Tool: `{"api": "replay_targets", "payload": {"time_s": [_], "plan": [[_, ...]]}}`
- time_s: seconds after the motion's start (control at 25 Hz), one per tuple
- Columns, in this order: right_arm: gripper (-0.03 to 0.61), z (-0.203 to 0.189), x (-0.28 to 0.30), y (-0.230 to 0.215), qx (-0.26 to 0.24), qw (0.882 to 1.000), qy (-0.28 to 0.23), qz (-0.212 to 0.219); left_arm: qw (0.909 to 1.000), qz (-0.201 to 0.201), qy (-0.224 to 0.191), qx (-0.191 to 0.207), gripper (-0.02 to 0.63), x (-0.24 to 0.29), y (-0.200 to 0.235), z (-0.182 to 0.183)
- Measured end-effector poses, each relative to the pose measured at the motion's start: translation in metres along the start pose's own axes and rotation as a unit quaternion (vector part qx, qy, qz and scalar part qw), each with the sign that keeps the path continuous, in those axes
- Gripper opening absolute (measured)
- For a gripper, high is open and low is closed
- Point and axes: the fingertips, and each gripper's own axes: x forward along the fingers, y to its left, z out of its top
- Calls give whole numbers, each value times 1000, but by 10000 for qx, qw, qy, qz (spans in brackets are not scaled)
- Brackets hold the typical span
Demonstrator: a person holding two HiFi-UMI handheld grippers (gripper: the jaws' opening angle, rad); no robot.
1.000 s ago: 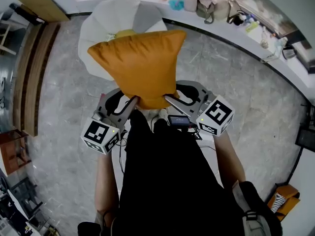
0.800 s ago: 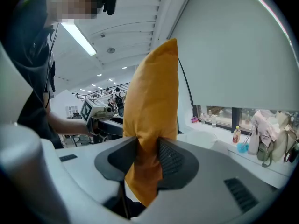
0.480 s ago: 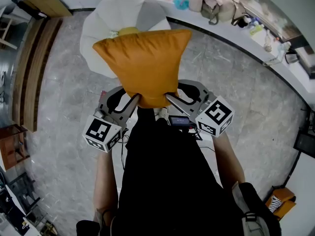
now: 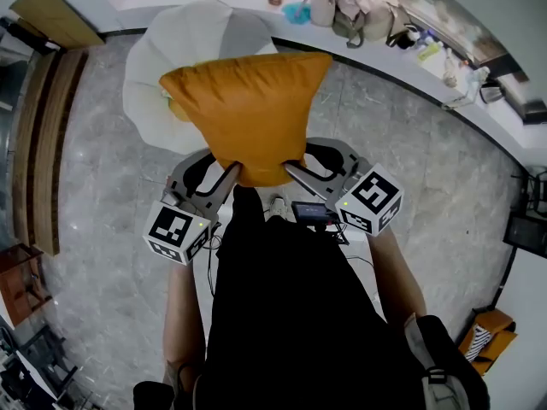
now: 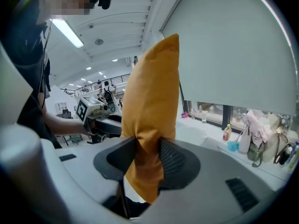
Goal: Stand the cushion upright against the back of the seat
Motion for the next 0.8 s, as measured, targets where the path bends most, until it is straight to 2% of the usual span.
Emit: {"api": "replay_targets", "payload": {"time_s": [0.16, 0.32, 0.6, 0.8], "plan": [[169, 15, 28, -16, -84, 9998, 137, -91, 9998, -124, -32, 146, 170, 7, 33, 9], [169, 33, 58, -29, -164, 9995, 184, -172, 9998, -167, -63, 131, 172, 11, 70, 18], [169, 71, 116, -41, -277, 9991, 190, -254, 9995, -74, -268, 152, 172, 1, 135, 38], [169, 86, 148, -46, -123, 9993, 200, -291, 9992, -28, -373, 153, 172, -7, 171, 45]]}}
